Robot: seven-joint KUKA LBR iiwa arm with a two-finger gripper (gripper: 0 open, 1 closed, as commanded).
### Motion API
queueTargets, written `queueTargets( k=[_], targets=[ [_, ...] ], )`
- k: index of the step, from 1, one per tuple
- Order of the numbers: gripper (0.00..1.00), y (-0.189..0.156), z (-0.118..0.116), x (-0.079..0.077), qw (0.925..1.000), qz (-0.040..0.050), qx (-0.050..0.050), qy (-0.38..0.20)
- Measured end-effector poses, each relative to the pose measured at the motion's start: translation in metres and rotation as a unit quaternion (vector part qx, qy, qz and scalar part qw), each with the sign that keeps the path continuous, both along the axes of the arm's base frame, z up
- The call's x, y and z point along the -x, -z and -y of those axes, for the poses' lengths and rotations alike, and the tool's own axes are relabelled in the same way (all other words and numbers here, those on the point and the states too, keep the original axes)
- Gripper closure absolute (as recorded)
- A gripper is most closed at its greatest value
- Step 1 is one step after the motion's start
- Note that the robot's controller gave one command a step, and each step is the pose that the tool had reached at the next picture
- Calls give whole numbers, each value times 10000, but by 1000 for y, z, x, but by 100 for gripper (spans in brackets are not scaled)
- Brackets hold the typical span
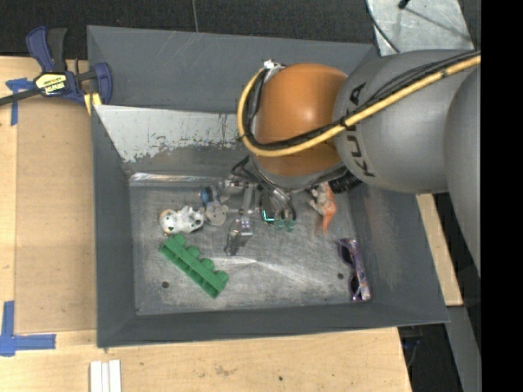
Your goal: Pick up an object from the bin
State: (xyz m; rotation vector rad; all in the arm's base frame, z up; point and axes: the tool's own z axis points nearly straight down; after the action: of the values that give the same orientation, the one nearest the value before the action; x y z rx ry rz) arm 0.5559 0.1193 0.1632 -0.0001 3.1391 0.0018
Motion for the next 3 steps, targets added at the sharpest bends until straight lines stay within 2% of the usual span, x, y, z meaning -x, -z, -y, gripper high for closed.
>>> queueTargets(
  k=[1,2,3],
  targets=[
    [0,26,7,-9,9998,46,-12,199],
    [100,86,-5,-33,9989,103,-22,456],
    [0,89,-5,-29,9990,38,-13,454]
  ],
)
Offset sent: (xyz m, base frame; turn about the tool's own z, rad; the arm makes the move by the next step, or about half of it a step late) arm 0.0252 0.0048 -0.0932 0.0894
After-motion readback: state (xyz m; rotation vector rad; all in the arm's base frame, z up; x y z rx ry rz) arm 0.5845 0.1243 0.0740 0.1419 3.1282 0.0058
